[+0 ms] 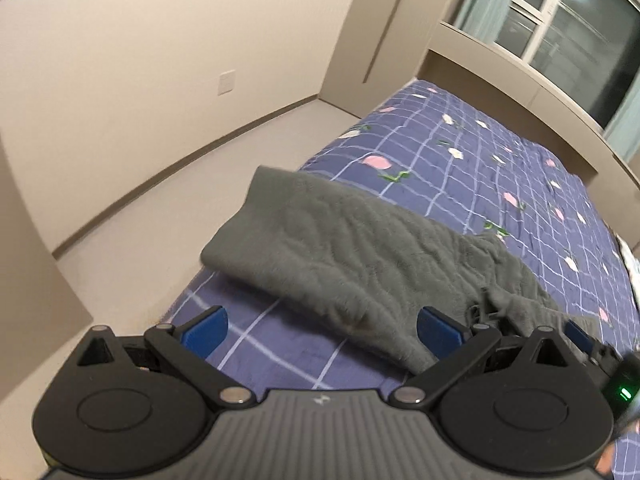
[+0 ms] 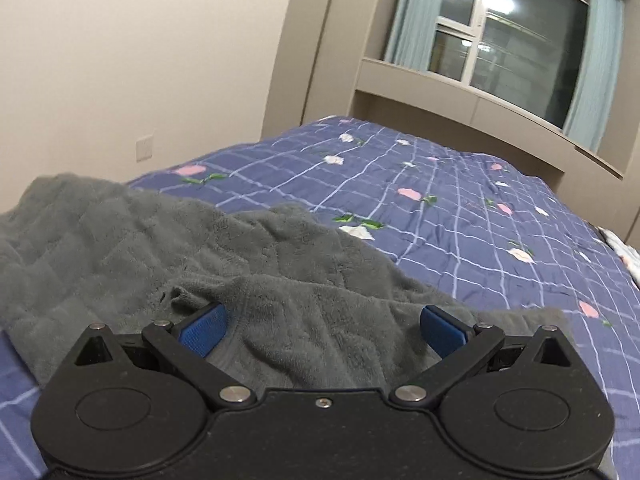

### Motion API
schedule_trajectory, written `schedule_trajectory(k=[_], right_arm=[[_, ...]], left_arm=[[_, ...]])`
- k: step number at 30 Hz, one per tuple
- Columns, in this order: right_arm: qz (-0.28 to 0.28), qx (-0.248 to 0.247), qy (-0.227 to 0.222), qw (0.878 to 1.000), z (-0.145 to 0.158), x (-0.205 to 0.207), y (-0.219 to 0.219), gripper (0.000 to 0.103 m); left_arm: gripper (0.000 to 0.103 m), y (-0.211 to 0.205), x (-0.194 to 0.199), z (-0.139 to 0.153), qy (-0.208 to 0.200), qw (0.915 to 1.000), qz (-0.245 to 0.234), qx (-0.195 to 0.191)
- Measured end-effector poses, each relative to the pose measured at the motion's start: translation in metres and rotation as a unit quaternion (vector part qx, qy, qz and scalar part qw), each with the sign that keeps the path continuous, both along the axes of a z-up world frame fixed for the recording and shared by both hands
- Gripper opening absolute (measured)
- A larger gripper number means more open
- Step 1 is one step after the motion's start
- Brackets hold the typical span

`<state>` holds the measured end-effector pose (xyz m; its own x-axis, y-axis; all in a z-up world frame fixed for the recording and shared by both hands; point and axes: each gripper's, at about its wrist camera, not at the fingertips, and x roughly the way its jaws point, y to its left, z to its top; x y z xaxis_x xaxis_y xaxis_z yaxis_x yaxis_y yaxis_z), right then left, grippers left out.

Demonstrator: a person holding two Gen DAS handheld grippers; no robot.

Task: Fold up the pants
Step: 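Move the left gripper to the pants end and close on it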

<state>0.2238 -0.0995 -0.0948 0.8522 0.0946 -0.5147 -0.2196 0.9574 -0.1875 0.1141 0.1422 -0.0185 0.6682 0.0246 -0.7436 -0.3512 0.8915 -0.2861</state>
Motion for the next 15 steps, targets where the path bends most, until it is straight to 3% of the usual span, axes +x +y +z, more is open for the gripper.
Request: schedule_trajectory(k=[9, 15], right_arm=[[-0.008, 0.053, -0.021, 0.998, -0.008, -0.047, -0.019, 0.103], [-0.017, 0.054, -0.017, 0.998, -0.018, -0.048, -0.016, 0.103]], left_arm=[[0.102, 0.01, 0.004, -0.042, 0.025, 0.9987, 0.033, -0.03], [0.102, 0.006, 0.015, -0.054, 0.02, 0.999, 0.04, -0.01]])
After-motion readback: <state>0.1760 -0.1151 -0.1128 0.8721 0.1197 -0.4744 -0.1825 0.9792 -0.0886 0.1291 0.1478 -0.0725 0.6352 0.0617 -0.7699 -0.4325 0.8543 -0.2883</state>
